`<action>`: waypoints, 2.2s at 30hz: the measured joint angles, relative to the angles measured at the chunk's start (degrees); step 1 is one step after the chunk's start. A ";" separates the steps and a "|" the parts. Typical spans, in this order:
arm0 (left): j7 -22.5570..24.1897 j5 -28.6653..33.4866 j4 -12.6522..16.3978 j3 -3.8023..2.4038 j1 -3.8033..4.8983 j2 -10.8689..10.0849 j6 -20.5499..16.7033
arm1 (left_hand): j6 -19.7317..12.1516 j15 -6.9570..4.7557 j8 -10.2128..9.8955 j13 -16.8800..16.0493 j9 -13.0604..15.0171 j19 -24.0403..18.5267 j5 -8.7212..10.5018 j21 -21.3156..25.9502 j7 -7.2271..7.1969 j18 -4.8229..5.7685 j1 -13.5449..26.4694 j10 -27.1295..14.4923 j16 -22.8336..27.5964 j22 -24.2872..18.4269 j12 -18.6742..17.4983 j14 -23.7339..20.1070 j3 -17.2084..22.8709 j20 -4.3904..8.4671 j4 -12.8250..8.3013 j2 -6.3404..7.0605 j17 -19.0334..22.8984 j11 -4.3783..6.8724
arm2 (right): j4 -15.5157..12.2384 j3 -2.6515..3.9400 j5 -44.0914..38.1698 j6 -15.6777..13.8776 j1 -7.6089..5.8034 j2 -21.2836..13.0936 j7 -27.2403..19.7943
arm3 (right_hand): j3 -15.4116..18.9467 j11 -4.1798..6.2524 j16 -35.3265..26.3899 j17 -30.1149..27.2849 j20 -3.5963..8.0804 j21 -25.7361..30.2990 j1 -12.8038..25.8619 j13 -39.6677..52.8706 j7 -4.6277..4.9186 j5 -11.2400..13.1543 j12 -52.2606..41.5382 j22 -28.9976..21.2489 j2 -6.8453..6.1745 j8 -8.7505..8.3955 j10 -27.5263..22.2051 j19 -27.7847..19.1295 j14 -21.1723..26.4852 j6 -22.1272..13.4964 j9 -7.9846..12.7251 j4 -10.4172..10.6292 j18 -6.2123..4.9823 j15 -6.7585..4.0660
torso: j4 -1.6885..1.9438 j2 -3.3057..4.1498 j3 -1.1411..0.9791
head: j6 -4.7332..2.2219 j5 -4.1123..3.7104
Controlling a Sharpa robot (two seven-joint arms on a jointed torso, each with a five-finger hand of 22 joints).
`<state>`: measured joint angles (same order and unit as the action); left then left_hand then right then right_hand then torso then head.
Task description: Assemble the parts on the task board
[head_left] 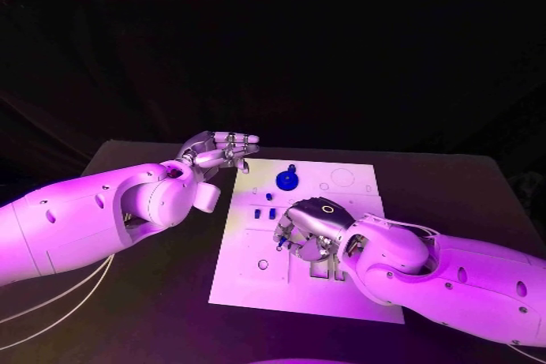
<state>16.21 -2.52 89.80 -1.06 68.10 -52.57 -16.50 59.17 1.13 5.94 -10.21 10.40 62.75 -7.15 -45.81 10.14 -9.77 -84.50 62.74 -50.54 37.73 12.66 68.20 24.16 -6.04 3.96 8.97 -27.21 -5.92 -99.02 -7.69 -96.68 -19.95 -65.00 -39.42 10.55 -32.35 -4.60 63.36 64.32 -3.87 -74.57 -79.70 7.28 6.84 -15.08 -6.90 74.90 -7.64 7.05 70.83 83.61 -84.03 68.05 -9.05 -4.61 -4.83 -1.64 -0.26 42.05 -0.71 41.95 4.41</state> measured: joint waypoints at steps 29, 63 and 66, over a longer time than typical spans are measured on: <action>-0.89 -0.16 -0.27 0.02 0.00 0.09 1.20 | 0.00 0.20 0.00 -0.04 -0.04 0.00 0.00 0.21 0.00 0.01 0.00 -0.20 0.00 -0.04 0.22 -0.20 -0.16 0.00 -0.16 0.00 0.05 -0.20 | 2.72 -0.03 -0.91 0.86 1.47 1.94 0.03 | 0.10 -0.10 0.22 0.00 0.00 -0.09 0.33 2.79 0.09 0.17 0.06 0.03 0.30 -0.11 0.11 0.00 0.00 -0.30 -0.14 -0.05 0.00 0.00 | -0.02 -0.03 -0.05 | 0.49 0.74; -1.77 -0.51 -0.25 0.02 0.00 -0.03 2.02 | -0.21 0.38 0.00 -0.09 -0.09 -0.20 0.00 0.42 0.20 0.01 0.23 -0.61 0.00 -0.16 0.45 -0.38 -0.47 -0.20 -0.16 -0.23 0.16 -0.20 | 2.69 -0.17 -0.81 1.82 1.53 1.45 0.14 | 4.29 -1.35 0.03 -1.78 -1.55 1.54 4.47 1.61 3.23 -1.33 3.05 0.01 -1.41 -3.32 -6.26 -1.55 0.01 -8.13 0.60 1.63 0.00 1.65 | 0.00 -0.04 -0.02 | 0.34 0.48; -1.80 -0.51 -0.25 0.02 0.00 -0.11 2.07 | -0.21 0.42 0.00 -0.09 -0.09 -0.20 0.00 0.42 0.21 0.01 0.23 -0.61 0.00 -0.17 0.45 -0.42 -0.47 -0.20 -0.16 -0.23 0.16 -0.21 | 1.36 -0.19 -0.36 1.57 1.51 -0.18 0.17 | 4.56 -1.54 -0.13 -2.06 -1.76 1.91 4.85 1.63 3.37 -1.33 3.05 0.01 -1.80 -3.32 -6.67 -1.76 0.19 -8.28 0.67 1.84 0.00 1.83 | 0.00 -0.04 -0.02 | 0.34 0.47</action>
<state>14.41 -3.03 89.55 -1.04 68.10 -52.68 -14.43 58.96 1.55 5.94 -10.29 10.31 62.55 -7.15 -45.39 10.34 -9.76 -84.27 62.12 -50.54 37.56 13.11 67.78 23.69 -6.24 3.80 8.75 -27.05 -6.12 -97.66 -7.88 -97.04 -18.38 -63.49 -39.59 10.71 -27.78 -6.15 63.22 62.26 -5.62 -72.66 -74.85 8.92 10.22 -16.41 -3.85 74.91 -9.43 3.73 64.17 81.85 -83.83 59.77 -8.38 -2.77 -4.83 0.19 -0.26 42.01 -0.73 42.29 4.87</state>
